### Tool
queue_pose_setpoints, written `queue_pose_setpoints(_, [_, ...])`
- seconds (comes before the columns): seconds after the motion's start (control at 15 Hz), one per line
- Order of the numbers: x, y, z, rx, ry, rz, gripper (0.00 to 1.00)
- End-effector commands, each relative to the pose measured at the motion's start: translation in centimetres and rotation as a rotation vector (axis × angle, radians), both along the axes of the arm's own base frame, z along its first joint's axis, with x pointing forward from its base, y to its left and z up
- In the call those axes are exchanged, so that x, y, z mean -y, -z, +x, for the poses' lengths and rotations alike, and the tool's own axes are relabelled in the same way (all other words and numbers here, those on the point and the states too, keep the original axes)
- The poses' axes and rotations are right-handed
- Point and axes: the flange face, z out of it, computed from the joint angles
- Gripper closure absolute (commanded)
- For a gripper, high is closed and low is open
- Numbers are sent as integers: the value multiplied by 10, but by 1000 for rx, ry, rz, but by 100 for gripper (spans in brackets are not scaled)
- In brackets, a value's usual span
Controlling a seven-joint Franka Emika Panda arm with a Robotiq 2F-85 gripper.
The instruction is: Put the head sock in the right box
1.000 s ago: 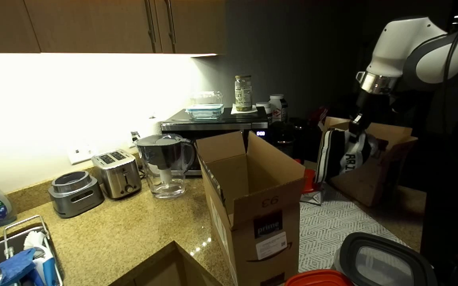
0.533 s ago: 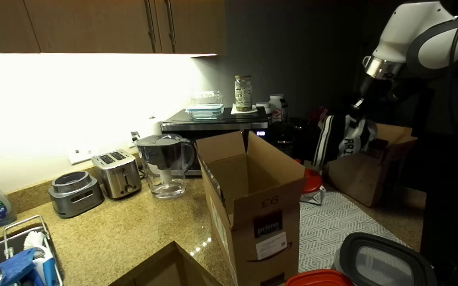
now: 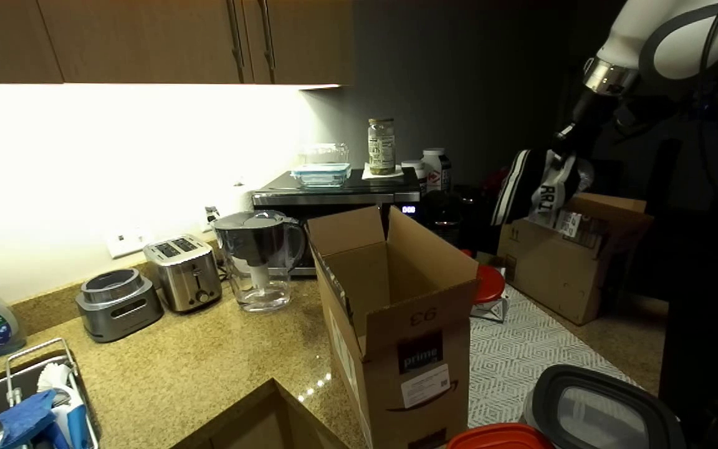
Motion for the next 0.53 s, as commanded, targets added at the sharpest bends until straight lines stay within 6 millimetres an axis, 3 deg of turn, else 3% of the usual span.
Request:
queue_pose_setpoints(0.0, [24,-16,-10,20,94,16,97])
queue_pose_setpoints(0.47, [60,-43,-37,120,231,-66,97])
